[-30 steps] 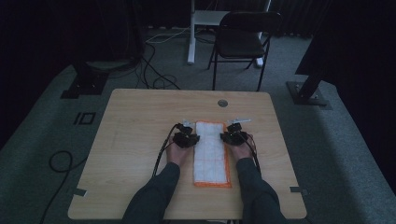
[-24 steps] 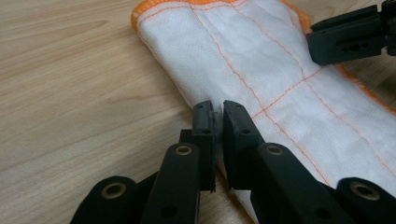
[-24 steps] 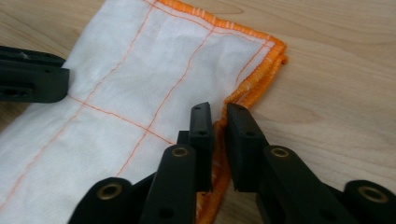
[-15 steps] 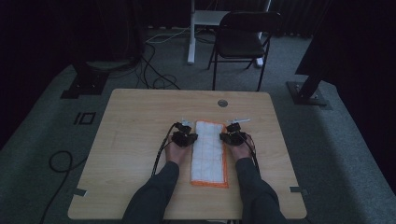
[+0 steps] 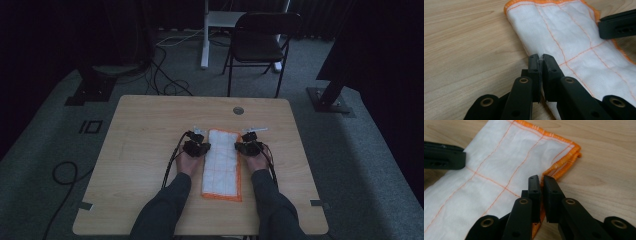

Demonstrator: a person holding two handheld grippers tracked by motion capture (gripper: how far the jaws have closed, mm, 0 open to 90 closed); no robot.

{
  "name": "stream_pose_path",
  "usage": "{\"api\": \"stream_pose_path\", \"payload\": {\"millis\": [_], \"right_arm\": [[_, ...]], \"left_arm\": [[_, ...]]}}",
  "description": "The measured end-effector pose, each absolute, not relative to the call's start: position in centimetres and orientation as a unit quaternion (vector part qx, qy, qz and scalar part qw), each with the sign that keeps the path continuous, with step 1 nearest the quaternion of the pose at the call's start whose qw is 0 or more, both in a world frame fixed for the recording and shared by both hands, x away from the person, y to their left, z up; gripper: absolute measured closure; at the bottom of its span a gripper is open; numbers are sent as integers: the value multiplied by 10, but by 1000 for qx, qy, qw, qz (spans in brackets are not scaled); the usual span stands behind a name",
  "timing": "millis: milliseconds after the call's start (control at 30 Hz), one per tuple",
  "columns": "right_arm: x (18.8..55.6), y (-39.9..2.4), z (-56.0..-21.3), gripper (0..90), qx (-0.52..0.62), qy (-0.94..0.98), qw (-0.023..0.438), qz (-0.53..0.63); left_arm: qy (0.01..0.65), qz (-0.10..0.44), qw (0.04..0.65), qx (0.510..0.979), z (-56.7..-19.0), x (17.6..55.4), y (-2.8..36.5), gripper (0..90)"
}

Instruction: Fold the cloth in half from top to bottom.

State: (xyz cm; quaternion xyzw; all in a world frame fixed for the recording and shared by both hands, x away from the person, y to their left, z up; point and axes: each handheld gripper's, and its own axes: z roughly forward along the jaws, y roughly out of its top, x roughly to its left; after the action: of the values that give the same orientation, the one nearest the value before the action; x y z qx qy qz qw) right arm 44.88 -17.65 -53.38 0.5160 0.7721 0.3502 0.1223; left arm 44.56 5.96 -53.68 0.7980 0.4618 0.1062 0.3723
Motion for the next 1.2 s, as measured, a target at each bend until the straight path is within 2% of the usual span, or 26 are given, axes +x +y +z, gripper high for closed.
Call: {"api": "stream_pose_path", "payload": {"millis": [367,400,433,467,500,533,633,767,833,867,933,1067,1200], "right_arm": [[448,-179,-529,870,515,766,132,363],[448,-180,-530,767,514,768,121,362],[448,-180,-530,767,514,768,121,362],[449,-180,-532,683,525,763,133,354],[449,-180,-532,683,525,763,133,354],[449,-181,-535,672,531,761,130,349],[449,-181,-535,667,532,759,132,350],[451,-178,-536,690,535,757,135,350],[450,-175,-536,753,528,762,140,347],[449,-171,-536,818,519,769,144,344],[448,-170,-536,851,514,773,145,343],[449,-172,-536,870,514,771,140,348],[445,-173,-532,874,508,769,149,358]], "left_arm": [[463,100,386,792,-531,444,62,869],[466,96,382,792,-533,445,62,869],[466,96,382,792,-533,445,62,867],[470,94,382,791,-534,446,63,846],[471,93,382,789,-535,447,63,846],[477,92,386,785,-535,448,63,758],[480,93,390,780,-535,450,63,707],[490,94,384,777,-537,455,62,672],[493,89,388,773,-539,456,62,676],[495,83,390,772,-539,458,62,714],[494,79,392,772,-540,458,61,793],[490,63,391,777,-537,460,60,856],[478,65,405,777,-527,458,64,868]]}}
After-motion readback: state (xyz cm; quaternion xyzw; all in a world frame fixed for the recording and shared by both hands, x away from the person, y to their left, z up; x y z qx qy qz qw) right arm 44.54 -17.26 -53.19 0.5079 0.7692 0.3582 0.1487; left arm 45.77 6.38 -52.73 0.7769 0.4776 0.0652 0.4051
